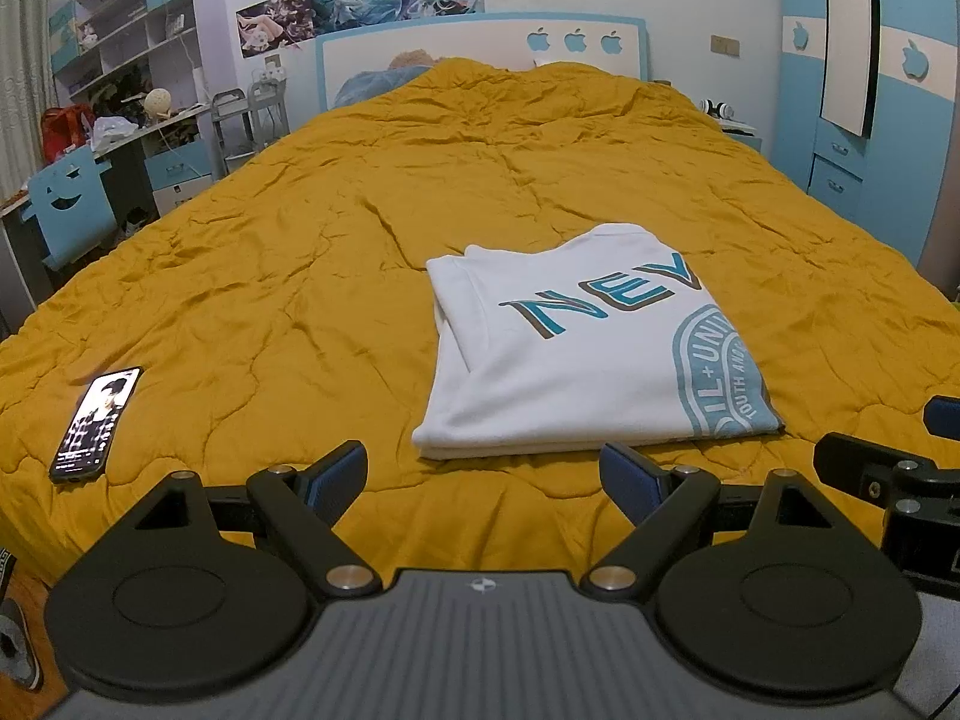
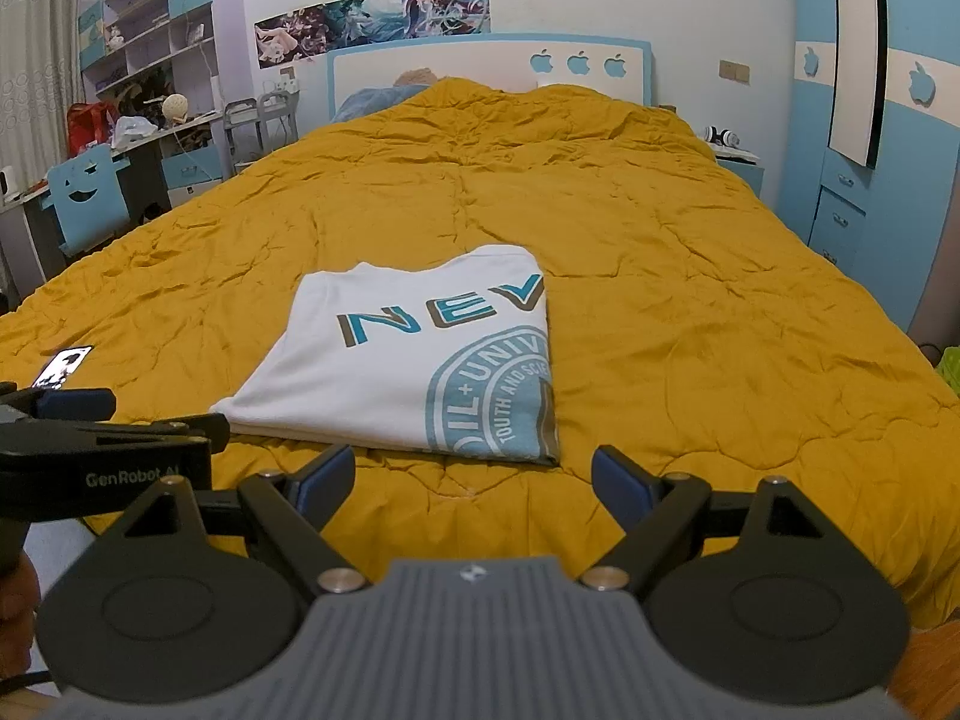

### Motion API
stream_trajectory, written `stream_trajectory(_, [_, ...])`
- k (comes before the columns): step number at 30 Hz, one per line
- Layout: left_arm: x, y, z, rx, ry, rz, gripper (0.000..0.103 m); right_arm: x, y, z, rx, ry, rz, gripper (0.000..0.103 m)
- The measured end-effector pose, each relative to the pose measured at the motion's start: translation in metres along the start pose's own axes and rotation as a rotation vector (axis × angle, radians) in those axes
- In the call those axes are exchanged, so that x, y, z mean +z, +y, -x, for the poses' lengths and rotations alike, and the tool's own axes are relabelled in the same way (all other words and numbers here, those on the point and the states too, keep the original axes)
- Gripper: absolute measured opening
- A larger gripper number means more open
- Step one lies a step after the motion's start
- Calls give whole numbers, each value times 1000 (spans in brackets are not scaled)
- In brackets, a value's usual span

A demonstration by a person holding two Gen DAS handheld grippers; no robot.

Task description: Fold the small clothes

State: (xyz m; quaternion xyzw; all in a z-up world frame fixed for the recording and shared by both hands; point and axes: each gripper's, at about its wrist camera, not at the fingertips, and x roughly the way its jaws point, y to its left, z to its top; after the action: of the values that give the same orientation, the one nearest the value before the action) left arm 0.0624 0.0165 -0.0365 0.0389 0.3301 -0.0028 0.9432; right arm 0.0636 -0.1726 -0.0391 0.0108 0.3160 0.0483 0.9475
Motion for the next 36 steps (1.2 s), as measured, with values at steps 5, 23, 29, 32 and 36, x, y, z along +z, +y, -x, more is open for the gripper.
stream_trajectory(5, [0, -1, 0, 1, -1, 0, 102, 0, 0, 0, 1, -2, -2, 82])
stream_trajectory(23, [0, -1, 0, 1, -1, 0, 102, -1, 3, 1, 7, -13, -5, 82])
stream_trajectory(29, [0, -1, 0, 1, -1, 0, 102, -2, 3, 1, 10, -18, -6, 82])
stream_trajectory(32, [0, -1, 0, 1, -1, 0, 102, -2, 3, 1, 9, -17, -6, 82])
stream_trajectory(36, [0, 0, 0, 1, -1, 0, 102, -2, 4, 1, 9, -17, -6, 82])
